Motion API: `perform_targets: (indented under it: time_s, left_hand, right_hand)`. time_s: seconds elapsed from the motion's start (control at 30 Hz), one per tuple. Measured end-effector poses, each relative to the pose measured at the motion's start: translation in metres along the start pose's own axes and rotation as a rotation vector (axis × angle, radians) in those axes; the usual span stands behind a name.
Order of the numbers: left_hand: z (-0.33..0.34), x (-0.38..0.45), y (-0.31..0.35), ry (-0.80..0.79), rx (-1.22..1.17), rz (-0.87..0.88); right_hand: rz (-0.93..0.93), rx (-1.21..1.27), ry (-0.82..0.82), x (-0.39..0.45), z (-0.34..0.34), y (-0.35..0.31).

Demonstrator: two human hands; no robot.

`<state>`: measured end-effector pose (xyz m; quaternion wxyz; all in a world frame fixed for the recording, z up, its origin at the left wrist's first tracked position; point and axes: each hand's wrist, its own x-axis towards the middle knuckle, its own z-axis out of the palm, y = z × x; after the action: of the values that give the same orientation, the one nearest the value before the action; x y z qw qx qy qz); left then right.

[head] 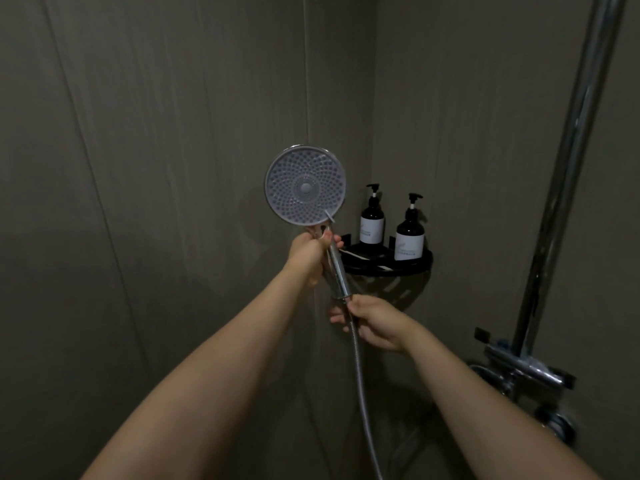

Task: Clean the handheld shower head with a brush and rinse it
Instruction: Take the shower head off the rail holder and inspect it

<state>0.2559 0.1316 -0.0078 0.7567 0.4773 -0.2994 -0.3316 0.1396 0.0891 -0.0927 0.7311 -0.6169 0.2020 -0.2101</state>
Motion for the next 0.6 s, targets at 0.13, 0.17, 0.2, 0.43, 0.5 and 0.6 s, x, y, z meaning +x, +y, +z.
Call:
perform_targets:
  time_s: [0.13, 0.17, 0.2, 0.43, 0.5, 0.6]
  left_hand:
    - [-0.001, 0.001, 0.002, -0.005, -0.016, 0.007]
    - [-0.001, 0.0, 0.002, -0.009, -0.011, 0.011]
    - [-0.001, -0.002, 0.002, -0.013, -0.004, 0.016]
    - [-0.002, -0.003, 0.006, -0.027, -0.035, 0.031]
    - [-0.002, -0.004, 0.006, -0.027, -0.038, 0.026]
    - [-0.003, -0.002, 0.003, -0.016, -0.054, 0.017]
  right_hand:
    - [-0.066, -0.081, 0.04, 0.002, -0.003, 0.0]
    - [-0.082, -0.12, 0.087, 0.002, 0.0, 0.0]
    - [-0.101, -0.158, 0.139, 0.003, 0.002, 0.001]
    - [-0.072, 0.11, 0.052, 0.004, 0.004, 0.003]
    - [-0.052, 0.083, 0.021, 0.001, 0.003, 0.001]
    - [-0.075, -0.092, 0.038, 0.002, 0.006, 0.001]
